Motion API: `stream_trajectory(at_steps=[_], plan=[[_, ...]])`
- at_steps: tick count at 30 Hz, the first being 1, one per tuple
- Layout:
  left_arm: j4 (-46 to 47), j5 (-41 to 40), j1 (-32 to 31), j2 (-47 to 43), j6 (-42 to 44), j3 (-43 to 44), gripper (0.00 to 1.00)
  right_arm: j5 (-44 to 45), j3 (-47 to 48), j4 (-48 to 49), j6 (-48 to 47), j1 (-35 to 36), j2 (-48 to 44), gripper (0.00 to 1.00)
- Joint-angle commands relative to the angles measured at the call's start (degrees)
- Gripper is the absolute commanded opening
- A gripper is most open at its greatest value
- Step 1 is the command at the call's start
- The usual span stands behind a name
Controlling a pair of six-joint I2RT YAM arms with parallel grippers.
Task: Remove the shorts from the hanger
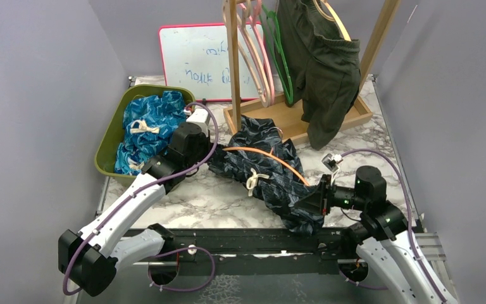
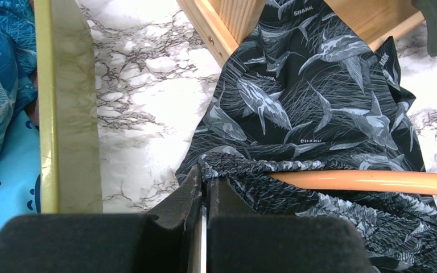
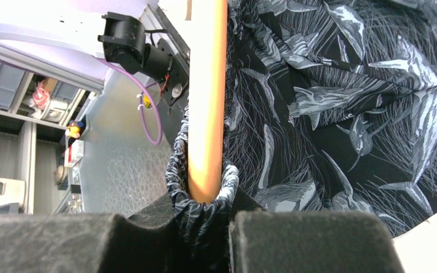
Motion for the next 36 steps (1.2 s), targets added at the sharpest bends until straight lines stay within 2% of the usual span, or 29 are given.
stream_trajectory(at_steps=[1,14,24,31,36], plan=[[-0.6,-9.3,3.9,-1.7,1.6,-1.1,0.00,2.5,5.7,-2.8,0.1,0.1,-1.7,0.02],[0.0,-4.8,4.3,-1.4,-0.3,-3.0,0.00,19.8,15.2,-11.8,0.3,0.2,-5.0,0.02],[1.9,3.0,4.4,-1.2,-3.6,-6.7,0.00,17.2,15.3,-8.4,2.1,0.2,-8.9,0.02],[5.5,12.7,4.3,-2.4,-4.4,-11.1,0.00,17.4,12.2,-6.6,3.7,0.2,-7.0,0.02],[4.7,10.1,4.3,-2.6,-6.5,-12.1,0.00,12.0,11.8,-3.8,4.2,0.2,-7.2,0.02]])
